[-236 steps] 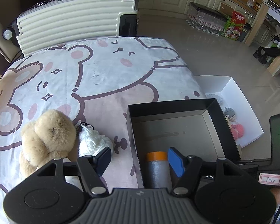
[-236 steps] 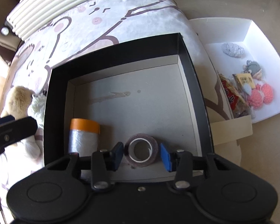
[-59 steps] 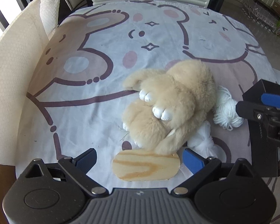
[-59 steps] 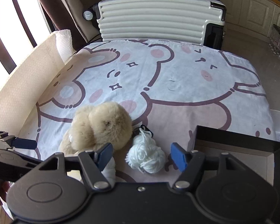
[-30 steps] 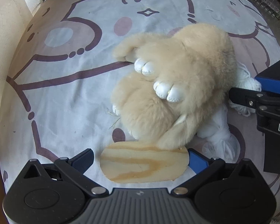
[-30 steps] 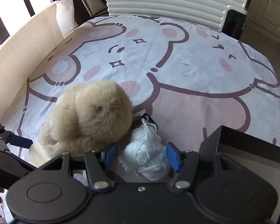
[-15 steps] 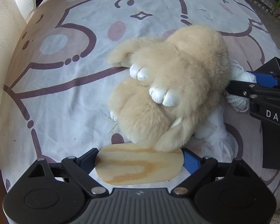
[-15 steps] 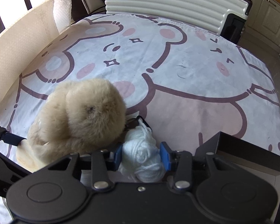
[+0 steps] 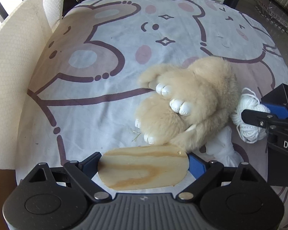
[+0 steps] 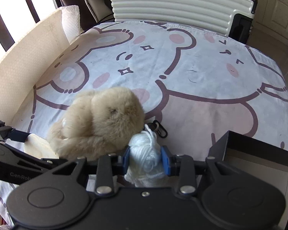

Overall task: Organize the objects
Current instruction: 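Close left tool on the wooden board while right tool closes on the yarn ball, then carry the wooden board with left tool while right tool carries the yarn ball toward the black box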

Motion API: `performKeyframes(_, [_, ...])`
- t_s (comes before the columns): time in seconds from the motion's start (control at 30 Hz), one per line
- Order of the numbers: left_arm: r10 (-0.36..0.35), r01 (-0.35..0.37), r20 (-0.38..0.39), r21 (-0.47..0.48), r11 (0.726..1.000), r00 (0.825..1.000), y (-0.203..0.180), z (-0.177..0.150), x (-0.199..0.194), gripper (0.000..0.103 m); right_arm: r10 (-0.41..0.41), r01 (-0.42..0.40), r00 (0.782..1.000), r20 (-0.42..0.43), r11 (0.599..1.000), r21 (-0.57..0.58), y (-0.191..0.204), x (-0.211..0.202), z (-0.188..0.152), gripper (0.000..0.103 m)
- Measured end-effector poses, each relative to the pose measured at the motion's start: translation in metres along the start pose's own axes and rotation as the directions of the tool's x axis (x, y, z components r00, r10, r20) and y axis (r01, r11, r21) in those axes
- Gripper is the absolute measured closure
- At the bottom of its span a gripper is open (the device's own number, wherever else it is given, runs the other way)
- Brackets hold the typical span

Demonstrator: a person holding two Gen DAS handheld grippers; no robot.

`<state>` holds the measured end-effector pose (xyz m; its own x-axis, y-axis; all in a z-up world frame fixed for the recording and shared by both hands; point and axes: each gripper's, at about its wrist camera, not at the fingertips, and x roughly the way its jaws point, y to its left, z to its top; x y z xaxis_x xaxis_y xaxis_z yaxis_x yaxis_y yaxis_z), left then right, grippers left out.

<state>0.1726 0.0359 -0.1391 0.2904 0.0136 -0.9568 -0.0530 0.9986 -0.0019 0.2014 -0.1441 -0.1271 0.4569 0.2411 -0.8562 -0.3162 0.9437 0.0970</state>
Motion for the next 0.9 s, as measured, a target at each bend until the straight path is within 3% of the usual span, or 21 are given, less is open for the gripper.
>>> performKeyframes(0.5, [0.029,-0.026,0.100,-0.033,0.999,0.995,-0.003,-0.016,-0.054,0.010,0.060,-0.060,0.998,-0.005,0.997,0.052,0.002,-0.038,-0.012,0.069])
performKeyframes(0.9, [0.024,-0.021,0.187,-0.017,1.000,0.982,-0.026,-0.023,-0.083,0.010,0.026,-0.035,0.997,0.078,0.992,0.119,-0.019,-0.083,-0.029,0.069])
